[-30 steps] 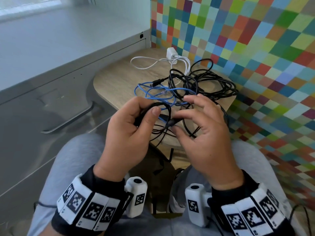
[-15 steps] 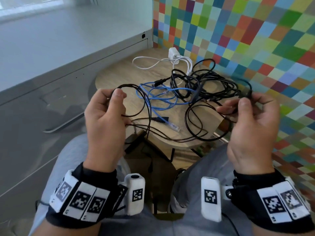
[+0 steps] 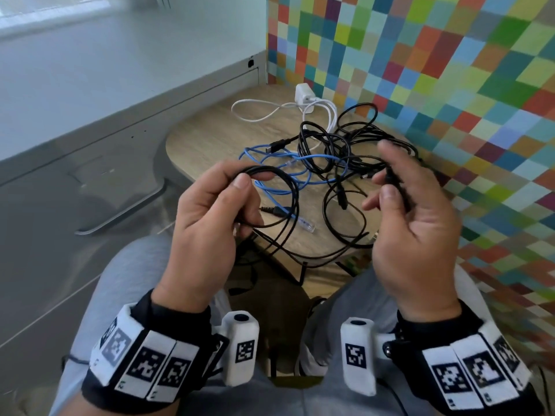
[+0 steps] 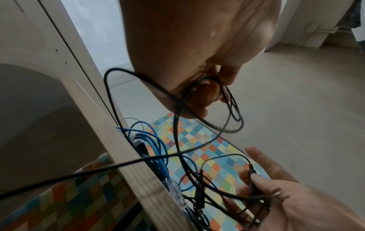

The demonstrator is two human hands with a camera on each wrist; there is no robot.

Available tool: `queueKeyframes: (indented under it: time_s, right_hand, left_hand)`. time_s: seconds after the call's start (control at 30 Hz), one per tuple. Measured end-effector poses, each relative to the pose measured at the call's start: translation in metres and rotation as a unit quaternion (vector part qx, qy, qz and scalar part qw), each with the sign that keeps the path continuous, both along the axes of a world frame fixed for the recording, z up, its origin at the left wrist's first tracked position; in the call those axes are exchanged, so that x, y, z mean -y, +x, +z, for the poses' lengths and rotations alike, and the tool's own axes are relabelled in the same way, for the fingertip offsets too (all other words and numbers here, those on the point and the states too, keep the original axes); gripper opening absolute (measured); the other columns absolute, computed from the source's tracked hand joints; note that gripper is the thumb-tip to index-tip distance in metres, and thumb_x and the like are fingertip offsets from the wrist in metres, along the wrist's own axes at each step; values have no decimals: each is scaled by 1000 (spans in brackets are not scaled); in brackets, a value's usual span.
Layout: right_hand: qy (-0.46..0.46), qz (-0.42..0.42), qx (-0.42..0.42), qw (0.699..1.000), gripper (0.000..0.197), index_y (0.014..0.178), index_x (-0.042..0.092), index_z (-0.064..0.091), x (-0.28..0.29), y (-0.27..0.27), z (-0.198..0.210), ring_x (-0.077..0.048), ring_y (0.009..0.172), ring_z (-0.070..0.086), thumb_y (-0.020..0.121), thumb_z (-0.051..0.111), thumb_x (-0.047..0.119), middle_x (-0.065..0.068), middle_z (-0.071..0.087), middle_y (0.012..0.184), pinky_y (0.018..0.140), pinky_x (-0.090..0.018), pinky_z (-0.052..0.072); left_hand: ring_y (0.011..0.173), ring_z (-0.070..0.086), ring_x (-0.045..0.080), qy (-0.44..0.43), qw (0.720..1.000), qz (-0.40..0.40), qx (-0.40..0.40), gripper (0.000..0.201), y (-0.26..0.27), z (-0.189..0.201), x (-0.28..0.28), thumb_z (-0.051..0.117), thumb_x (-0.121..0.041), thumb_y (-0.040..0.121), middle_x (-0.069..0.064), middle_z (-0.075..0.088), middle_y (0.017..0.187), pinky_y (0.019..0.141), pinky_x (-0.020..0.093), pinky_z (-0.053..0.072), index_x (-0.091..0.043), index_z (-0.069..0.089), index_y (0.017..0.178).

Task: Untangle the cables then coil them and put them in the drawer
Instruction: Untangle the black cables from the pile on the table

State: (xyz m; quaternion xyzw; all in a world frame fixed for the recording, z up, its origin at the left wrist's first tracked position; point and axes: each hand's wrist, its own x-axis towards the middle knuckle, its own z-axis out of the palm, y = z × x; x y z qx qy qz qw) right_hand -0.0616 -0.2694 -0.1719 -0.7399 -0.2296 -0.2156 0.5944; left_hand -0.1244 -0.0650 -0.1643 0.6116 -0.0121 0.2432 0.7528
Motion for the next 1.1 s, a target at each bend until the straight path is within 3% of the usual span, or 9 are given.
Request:
queueKeyframes:
  time_s: [0.1, 0.17, 0.27, 0.37, 0.53, 0.67, 0.8, 0.93, 1.1]
  right_hand:
    - [-45, 25, 0, 999, 45, 111, 21, 77, -2, -4, -2, -24, 101, 62, 100, 51, -15, -13, 58, 115, 88, -27, 52]
    - [-75, 47, -28, 996, 38, 109, 19, 79, -4, -6, -2, -21, 114, 60, 100, 55, -9, -8, 59, 116, 96, -26, 49]
    - [-135, 77, -60, 986, 26, 122, 22, 76, -6, -9, 0, -15, 118, 57, 100, 60, 21, 4, 57, 116, 99, -21, 44]
    - [-213, 77, -42, 973, 40, 122, 28, 76, -6, -12, 1, -13, 124, 53, 91, 65, 51, 6, 57, 120, 106, -38, 44]
    - [-253, 33, -17, 967, 29, 78, 33, 75, -7, -10, -2, -15, 122, 52, 83, 69, 60, 7, 60, 116, 103, -51, 42]
    - [-197, 6, -13, 980, 41, 60, 25, 52, -6, -2, -9, -20, 101, 60, 90, 69, 47, 3, 61, 93, 89, -49, 48]
    - [-123, -8, -46, 991, 49, 59, 16, 48, -3, 2, -10, -20, 81, 59, 99, 68, 35, -6, 57, 77, 72, -35, 48]
    - [-38, -11, -63, 997, 51, 59, 20, 40, -2, 1, -4, -10, 63, 43, 103, 62, 35, 5, 42, 65, 64, -21, 38]
    - [44, -53, -50, 996, 65, 71, -17, 49, 6, 3, -3, -37, 63, 42, 104, 53, 39, -33, 45, 65, 58, -31, 36]
  left_hand:
    - [65, 48, 23, -43, 998, -44, 29, 24, -1, 3, 3, 50, -21, 96, 3, 59, 73, 65, 32, 45, -17, 73, 100]
    - [72, 53, 25, -68, 994, -71, 46, 28, -2, 4, 4, 44, -12, 100, 6, 64, 83, 72, 34, 48, -15, 71, 99]
    - [86, 59, 24, -114, 987, -94, 58, 35, -4, 7, 4, 37, -11, 100, 7, 66, 92, 81, 41, 48, -19, 72, 96]
    - [95, 57, 27, -144, 981, -102, 76, 26, -3, 9, 0, 41, -17, 99, 10, 65, 100, 87, 45, 46, -15, 66, 96]
    - [89, 48, 29, -189, 974, -91, 87, 14, -2, 13, -17, 38, -21, 96, 12, 54, 97, 83, 43, 41, -10, 44, 90]
    - [72, 36, 27, -213, 973, -62, 59, 20, -4, 13, -29, 41, -30, 88, 9, 41, 80, 78, 42, 36, -13, 37, 78]
    - [68, 26, 24, -202, 979, -20, 16, 31, 0, 10, -26, 56, -31, 86, 7, 22, 68, 67, 36, 35, -14, 37, 69]
    - [68, 53, 21, -83, 996, 23, -9, 35, 5, 2, -21, 54, -32, 87, 2, 44, 59, 76, 37, 44, -18, 55, 54]
    - [87, 58, 32, -63, 997, 31, -29, 49, 7, -3, -29, 52, -31, 93, 9, 55, 70, 87, 41, 50, -17, 49, 46]
